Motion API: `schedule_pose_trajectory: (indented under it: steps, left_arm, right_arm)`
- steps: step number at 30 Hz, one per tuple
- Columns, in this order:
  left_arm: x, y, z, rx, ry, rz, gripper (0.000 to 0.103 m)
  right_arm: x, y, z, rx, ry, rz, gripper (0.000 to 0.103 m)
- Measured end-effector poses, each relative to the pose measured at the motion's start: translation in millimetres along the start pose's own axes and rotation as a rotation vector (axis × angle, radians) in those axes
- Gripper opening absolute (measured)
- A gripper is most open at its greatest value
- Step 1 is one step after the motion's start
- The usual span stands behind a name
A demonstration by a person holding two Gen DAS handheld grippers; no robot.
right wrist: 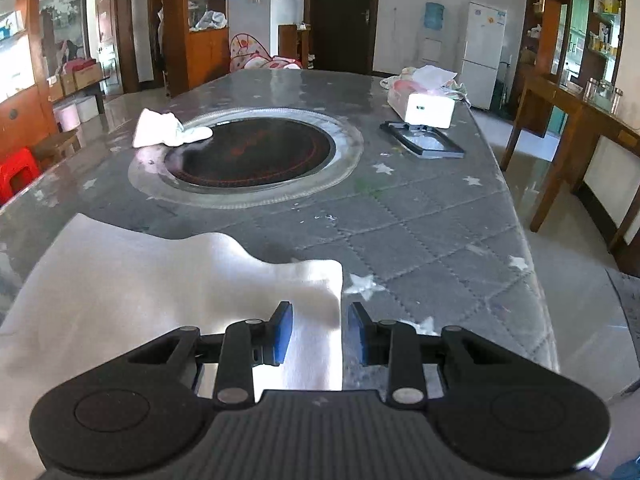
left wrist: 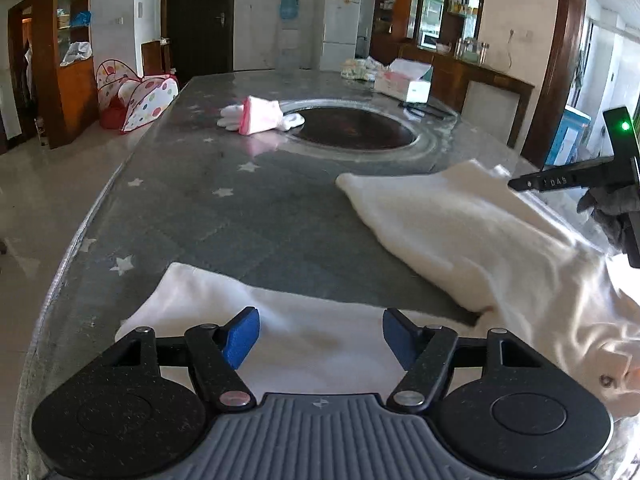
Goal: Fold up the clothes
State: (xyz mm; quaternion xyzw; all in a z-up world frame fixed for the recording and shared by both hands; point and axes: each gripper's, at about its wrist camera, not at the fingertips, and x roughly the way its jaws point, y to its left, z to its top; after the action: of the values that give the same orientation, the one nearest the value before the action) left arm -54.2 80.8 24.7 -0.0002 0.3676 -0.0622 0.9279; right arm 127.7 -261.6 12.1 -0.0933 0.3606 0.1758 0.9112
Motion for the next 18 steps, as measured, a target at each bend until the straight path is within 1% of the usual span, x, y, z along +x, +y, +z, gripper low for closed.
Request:
schedule_pose_trajectory:
  steps: [1,3,5,6,9,11,14,18]
  left_arm:
    - [2,0,-1,0.015,0.001,0.016,0.067]
    - [4,0,-3,0.038,0.003,0.046,0.067]
    - [3,6,-4,0.029,0.005,0.072,0.067]
    - [3,8,-4,0.025,0.006,0.086,0.067]
    - [0,20,-7,0.005,0.006,0.128,0.067]
    - [-4,32,-10,-0.012,0.003,0.155,0.067]
    - [-9,46,-13,-0.041,0.005,0.194,0.067]
    - [-17,57,-18,-0.065,0.014,0.221,0.067]
  right_arm:
    - [5,1,1,-0.004,0.004,-0.004,0.029]
    - [10,0,4,0.008,-0.001,-0.029,0.028]
    - [14,-2,5,0.013,-0.005,-0.061,0.027]
    - [16,-3,6,0.004,-0.010,-0.100,0.027]
    - [16,-6,5,0.005,-0.015,-0.168,0.027]
    - [16,-7,4,-0.009,-0.016,-0.194,0.027]
    - [16,-10,4,0.001,-0.016,-0.204,0.028]
    - [12,-14,4,0.024,-0.012,-0.183,0.029]
